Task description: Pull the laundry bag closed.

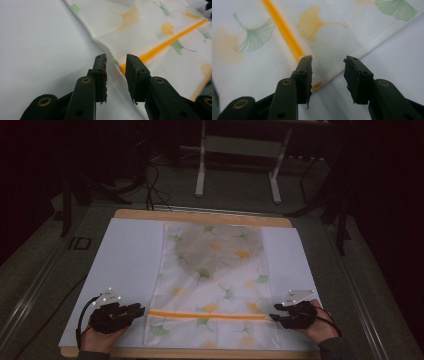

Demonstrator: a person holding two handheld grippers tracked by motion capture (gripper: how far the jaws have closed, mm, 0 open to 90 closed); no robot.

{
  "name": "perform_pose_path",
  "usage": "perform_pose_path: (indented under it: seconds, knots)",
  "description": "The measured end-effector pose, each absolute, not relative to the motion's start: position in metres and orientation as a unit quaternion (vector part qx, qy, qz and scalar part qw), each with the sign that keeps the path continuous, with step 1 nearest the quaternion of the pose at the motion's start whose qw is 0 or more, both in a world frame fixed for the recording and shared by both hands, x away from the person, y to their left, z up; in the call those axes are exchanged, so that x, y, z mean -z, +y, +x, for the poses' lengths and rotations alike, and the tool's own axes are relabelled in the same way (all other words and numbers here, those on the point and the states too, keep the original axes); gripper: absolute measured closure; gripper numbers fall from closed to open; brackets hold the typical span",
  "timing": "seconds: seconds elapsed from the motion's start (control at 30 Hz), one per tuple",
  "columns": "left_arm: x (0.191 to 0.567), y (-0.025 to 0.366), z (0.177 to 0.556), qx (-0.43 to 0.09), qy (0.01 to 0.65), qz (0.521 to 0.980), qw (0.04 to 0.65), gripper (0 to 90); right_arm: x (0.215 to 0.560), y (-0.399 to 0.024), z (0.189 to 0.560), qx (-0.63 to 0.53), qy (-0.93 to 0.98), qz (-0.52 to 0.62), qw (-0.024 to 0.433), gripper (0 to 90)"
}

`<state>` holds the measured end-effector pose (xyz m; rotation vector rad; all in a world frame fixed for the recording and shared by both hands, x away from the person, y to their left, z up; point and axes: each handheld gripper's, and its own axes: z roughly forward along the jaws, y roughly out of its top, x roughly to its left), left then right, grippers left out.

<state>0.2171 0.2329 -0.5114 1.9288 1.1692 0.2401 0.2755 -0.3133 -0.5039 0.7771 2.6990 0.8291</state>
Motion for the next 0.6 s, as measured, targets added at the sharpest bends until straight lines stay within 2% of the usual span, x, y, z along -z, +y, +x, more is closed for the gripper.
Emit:
perform_pose_path:
  seconds: [0.27,0.47,0.6]
  knots:
    - [0.515,0.237,0.218,-0.141,0.488,0.757,0.411,66.6,0.518,-0.319,0.28,-0.324,0.874,0.338,0.125,55.5]
    - [0.523,0.242,0.224,-0.197,0.521,0.736,0.385,62.8,0.526,-0.328,0.279,-0.341,0.836,0.395,0.172,53.1]
    - [0.527,0.243,0.228,-0.227,0.538,0.724,0.367,57.0,0.528,-0.335,0.28,-0.349,0.813,0.425,0.192,50.1]
